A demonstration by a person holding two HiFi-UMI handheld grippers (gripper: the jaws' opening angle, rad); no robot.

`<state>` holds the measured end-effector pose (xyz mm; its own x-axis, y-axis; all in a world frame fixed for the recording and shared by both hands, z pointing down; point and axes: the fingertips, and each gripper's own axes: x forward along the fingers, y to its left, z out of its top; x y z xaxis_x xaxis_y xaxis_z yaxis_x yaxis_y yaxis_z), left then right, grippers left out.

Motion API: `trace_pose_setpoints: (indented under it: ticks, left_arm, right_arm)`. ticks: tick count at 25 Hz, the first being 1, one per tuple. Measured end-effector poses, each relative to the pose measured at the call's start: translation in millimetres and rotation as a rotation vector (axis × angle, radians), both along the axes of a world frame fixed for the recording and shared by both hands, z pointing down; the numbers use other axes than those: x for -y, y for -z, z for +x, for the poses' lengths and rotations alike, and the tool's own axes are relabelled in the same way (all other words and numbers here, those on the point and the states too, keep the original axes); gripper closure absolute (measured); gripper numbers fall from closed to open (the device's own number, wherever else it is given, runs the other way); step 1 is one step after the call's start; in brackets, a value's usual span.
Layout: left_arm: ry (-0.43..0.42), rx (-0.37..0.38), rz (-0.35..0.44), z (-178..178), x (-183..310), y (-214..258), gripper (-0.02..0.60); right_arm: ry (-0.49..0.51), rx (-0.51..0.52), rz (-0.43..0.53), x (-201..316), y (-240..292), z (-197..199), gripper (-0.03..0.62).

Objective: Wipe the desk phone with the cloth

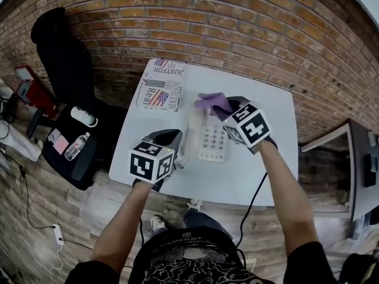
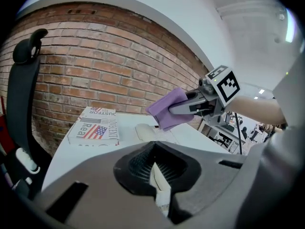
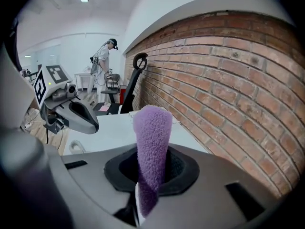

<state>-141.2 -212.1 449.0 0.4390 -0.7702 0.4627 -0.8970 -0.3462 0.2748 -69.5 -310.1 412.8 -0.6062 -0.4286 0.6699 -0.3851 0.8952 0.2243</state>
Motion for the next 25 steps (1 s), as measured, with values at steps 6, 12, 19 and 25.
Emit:
trace_pose_setpoints:
  ticks: [6, 12, 19, 25]
  left_arm:
    - [0.063, 0.009, -0.020, -10, 23, -7, 0.575]
    - [0.132, 0.013, -0.036, -23, 43, -14, 0.575]
    - [0.208, 0.013, -0.051, -35, 52, -25, 0.575]
    - [0.254, 0.011, -0.064, -42, 52, -34, 0.575]
  right_arm:
    - [0.052, 0.057, -0.026, 47, 4, -27, 0.549]
    - [0.106, 0.100, -0.120, 80, -16, -67, 0.548]
    - [0.188, 0.095, -0.278, 88, -52, -98, 0.549]
    - [0.223, 0.087, -0.400, 81, -74, -102, 0.549]
